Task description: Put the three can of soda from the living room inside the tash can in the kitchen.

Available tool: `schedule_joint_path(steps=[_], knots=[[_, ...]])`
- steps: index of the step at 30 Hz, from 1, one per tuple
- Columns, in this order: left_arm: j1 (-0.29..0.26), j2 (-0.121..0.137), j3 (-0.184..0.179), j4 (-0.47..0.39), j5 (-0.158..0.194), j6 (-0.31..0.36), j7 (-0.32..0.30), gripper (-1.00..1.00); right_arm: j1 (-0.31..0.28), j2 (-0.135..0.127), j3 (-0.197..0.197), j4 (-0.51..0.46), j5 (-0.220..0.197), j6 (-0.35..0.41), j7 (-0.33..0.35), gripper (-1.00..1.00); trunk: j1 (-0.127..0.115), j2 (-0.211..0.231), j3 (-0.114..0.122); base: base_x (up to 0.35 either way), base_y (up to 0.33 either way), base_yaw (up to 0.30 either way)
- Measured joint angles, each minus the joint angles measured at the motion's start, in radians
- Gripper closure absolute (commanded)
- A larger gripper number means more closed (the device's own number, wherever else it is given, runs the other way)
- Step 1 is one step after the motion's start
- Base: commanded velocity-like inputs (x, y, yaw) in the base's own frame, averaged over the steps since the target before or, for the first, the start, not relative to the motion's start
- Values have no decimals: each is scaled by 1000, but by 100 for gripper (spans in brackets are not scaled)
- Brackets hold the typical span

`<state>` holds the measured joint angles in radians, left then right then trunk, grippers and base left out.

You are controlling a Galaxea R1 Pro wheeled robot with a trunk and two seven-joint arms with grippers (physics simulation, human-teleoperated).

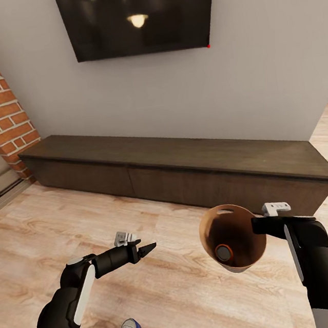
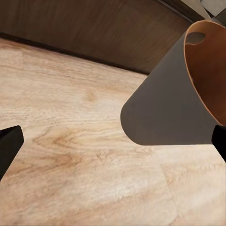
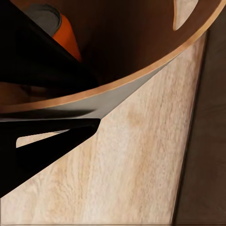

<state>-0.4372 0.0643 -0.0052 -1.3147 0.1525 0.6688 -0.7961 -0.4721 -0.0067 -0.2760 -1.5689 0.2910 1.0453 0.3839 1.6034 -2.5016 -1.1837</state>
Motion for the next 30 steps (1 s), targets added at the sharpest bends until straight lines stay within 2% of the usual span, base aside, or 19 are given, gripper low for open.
schedule_joint_path(steps=[2, 7, 30], knots=[[0, -1, 0, 0, 0, 0, -1, -100, 0, 0, 0, 0, 9, -1, 0, 100, 0, 0, -3, 0, 0, 0], [0, 0, -1, 0, 0, 0, -8, -100, 0, 1, 6, 0, -6, 1, -1, 100, 0, 0, -11, 0, 0, 0], [0, 0, -1, 0, 3, -1, -13, -100, 0, 1, 6, 0, 2, 0, -2, 100, 0, 0, -48, 0, 0, 0]])
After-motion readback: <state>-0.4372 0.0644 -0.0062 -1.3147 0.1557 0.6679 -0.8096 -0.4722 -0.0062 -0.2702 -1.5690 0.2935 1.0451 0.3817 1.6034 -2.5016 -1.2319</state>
